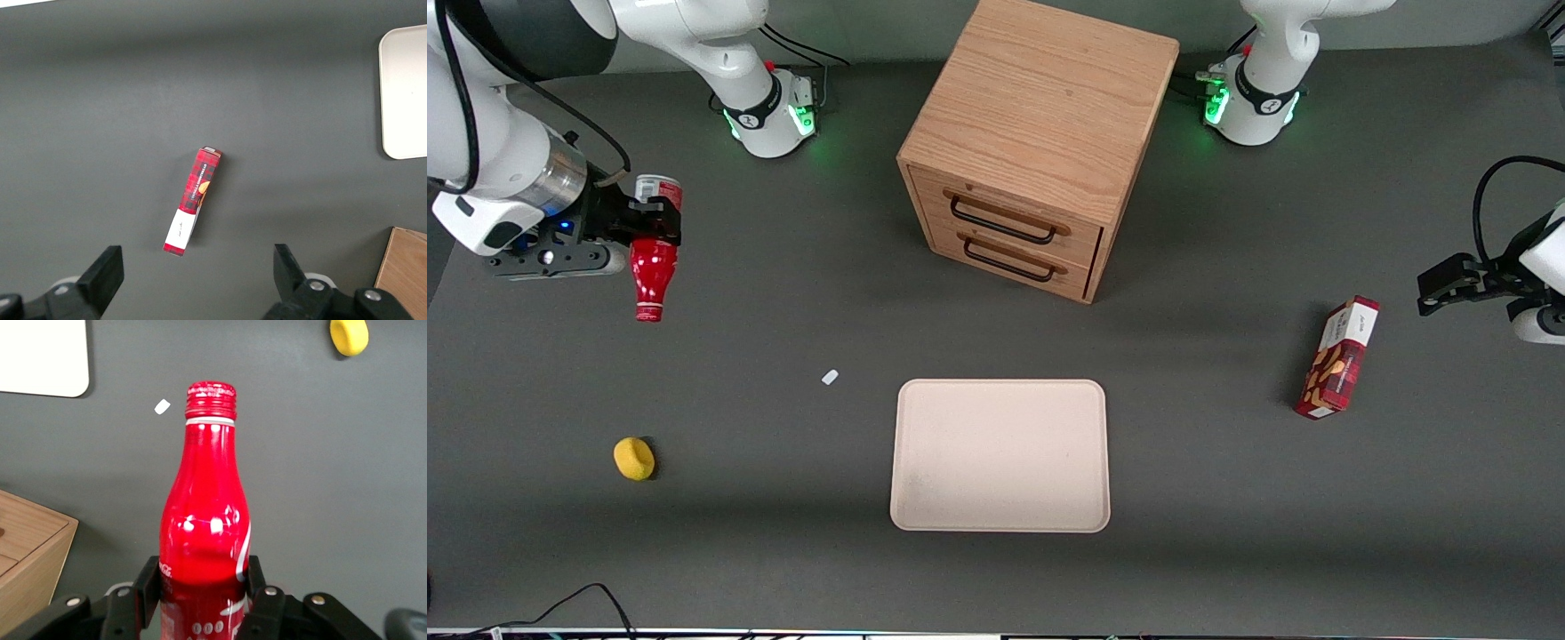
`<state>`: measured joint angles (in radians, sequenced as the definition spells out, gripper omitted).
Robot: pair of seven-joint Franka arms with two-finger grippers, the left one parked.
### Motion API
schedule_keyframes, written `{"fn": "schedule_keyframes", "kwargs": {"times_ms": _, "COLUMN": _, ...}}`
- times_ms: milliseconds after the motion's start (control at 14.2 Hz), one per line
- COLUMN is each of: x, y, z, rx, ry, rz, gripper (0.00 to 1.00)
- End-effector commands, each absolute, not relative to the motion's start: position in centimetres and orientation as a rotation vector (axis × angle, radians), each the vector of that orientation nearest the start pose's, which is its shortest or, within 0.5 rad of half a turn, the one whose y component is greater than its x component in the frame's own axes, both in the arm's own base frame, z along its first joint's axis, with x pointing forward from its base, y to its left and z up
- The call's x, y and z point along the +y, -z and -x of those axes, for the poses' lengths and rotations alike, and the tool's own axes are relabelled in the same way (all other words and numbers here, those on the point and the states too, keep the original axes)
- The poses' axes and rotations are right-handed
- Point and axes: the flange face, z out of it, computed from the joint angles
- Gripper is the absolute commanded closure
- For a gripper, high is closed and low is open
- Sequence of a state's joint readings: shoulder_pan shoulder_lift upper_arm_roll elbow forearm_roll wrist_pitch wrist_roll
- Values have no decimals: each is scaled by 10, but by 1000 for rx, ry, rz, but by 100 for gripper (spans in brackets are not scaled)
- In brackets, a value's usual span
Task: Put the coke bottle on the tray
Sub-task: 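Lift the bottle up off the table with the right gripper, then carry the held bottle over the cream tray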
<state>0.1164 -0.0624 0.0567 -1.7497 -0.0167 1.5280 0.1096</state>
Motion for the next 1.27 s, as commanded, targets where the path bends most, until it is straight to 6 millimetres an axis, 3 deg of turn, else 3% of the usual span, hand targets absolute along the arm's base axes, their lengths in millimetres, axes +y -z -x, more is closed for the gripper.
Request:
{"fn": "schedule_keyframes", "kwargs": {"times_ms": 0, "x": 103, "y": -580, "z": -522, "rx": -244, "ry": -238, "rz": 3145, "gripper": 100}}
{"fn": "schedule_keyframes", "kwargs": {"times_ms": 211, "x": 144, "y": -557, "z": -561, "rx": -332, "ry": -270, "rz": 3129, "gripper": 100}}
{"fn": "schedule_keyframes", "kwargs": {"times_ms": 352, "x": 178, "y": -528, "z": -589, "rx": -374, "ry": -309, "rz": 3123, "gripper": 100}}
{"fn": "schedule_keyframes", "kwargs": {"times_ms": 493, "x": 210, "y": -498, "z": -617, "rx": -305, "ry": -325, "rz": 3141, "gripper": 100}}
{"fn": "schedule_keyframes", "kwargs": {"times_ms": 704, "x": 239, "y": -441, "z": -654, "rx": -113, "ry": -350, "rz": 3162, "gripper": 100}}
{"fn": "schedule_keyframes", "kwargs": {"times_ms": 845, "x": 266, "y": -409, "z": -680, "rx": 38, "ry": -227, "rz": 3154, "gripper": 100}}
{"fn": "schedule_keyframes", "kwargs": {"times_ms": 986, "x": 291, "y": -379, "z": -692, "rx": 114, "ry": -130, "rz": 3133, "gripper": 100}}
{"fn": "schedule_keyframes", "kwargs": {"times_ms": 1197, "x": 326, "y": -333, "z": -696, "rx": 94, "ry": -34, "rz": 3117, "gripper": 100}}
